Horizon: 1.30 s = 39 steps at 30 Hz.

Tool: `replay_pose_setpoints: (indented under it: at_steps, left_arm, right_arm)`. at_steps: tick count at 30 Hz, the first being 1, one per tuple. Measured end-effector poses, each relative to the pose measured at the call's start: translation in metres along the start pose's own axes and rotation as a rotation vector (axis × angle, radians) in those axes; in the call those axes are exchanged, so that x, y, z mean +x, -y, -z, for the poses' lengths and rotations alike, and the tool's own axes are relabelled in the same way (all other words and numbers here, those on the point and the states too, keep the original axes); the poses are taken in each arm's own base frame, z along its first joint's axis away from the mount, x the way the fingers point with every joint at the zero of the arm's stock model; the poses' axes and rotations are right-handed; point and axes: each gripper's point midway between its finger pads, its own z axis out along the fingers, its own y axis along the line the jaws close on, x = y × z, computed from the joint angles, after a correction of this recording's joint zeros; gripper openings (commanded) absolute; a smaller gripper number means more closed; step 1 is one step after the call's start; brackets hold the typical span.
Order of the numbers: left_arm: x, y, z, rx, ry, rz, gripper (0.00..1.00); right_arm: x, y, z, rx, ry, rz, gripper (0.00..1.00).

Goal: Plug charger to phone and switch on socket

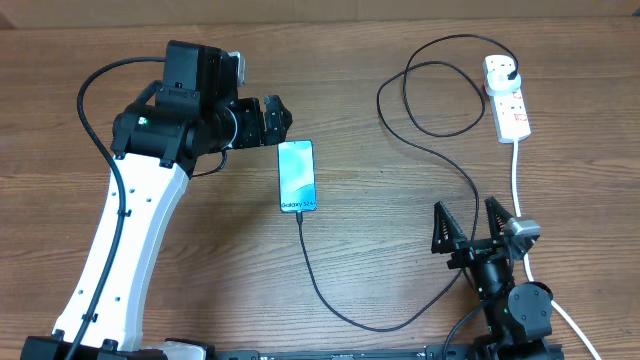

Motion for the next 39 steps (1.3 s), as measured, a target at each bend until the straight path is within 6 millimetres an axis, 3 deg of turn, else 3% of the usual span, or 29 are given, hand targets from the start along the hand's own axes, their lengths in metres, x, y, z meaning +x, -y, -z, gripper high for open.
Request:
replay_pose_setpoints:
  at_steps: [27, 35, 39]
  left_arm:
    - [0.0, -0.001, 0.0, -0.004, 0.001, -0.001, 1.0]
    - [-0.007, -0.016, 0.001, -0.096, 0.04, -0.008, 1.0]
    - [-0.016, -0.02, 0.013, -0.135, 0.137, -0.076, 1.0]
  right_arm:
    - [0.003, -0.005, 0.0, -0.027, -0.013, 0.051, 1.0]
    - [0.003, -0.005, 0.0, -0.027, -0.012, 0.052, 1.0]
    - [0.003, -0.005, 0.0, -0.027, -0.013, 0.052, 1.0]
